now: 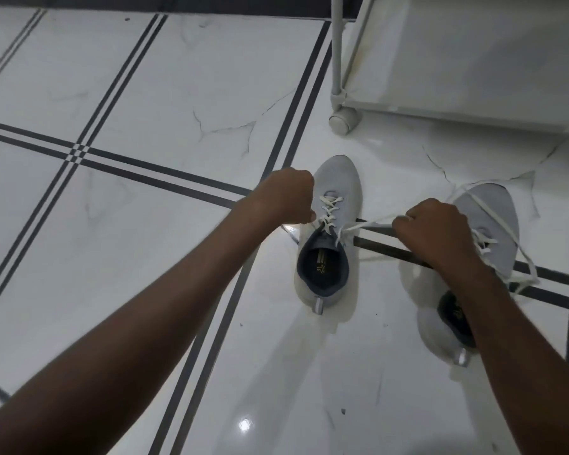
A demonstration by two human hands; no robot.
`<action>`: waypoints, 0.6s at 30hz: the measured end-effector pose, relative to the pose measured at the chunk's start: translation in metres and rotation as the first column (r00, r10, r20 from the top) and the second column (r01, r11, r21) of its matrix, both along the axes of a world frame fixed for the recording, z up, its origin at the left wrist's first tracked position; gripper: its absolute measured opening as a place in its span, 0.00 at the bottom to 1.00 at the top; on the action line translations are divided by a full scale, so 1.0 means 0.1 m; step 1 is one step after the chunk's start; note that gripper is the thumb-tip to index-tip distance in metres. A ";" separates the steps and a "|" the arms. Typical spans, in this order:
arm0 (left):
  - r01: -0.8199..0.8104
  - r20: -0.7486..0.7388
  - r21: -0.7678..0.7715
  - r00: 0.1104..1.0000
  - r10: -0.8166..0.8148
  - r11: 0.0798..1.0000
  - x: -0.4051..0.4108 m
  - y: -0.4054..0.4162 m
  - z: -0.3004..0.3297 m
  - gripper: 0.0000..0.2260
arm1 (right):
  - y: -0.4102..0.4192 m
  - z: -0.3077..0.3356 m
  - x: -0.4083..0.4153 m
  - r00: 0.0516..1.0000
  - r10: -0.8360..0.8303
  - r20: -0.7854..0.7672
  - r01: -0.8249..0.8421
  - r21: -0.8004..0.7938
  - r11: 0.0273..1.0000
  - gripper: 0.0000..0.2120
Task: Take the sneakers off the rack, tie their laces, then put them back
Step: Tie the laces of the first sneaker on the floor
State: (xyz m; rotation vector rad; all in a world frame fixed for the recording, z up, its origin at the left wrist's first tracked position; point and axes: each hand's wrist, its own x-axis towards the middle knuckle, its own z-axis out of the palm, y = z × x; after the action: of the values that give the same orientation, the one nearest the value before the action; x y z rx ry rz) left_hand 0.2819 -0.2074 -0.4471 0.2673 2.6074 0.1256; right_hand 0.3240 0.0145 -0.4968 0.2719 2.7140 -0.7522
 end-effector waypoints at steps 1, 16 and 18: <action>0.001 0.034 -0.016 0.999 0.000 1.000 -0.01 -0.01 0.03 0.08 | -0.04 -0.01 0.02 0.999 0.033 0.023 -0.034 0.027 0.999 0.12; -0.144 0.397 -0.077 0.903 0.163 0.987 -0.02 -0.34 0.12 0.07 | -0.45 -0.27 0.12 0.983 0.145 -0.115 -0.180 -0.396 0.901 0.09; -0.145 0.396 -0.166 0.896 0.201 0.975 -0.03 -0.30 0.11 0.07 | -0.45 -0.27 0.13 0.980 0.142 -0.142 -0.188 -0.390 0.902 0.11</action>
State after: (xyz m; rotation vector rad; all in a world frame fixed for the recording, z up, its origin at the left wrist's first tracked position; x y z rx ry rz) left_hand 0.2791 -0.2370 -0.4359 -0.0410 2.2014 0.0613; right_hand 0.3369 -0.0309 -0.5236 -0.0989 2.5567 -1.2762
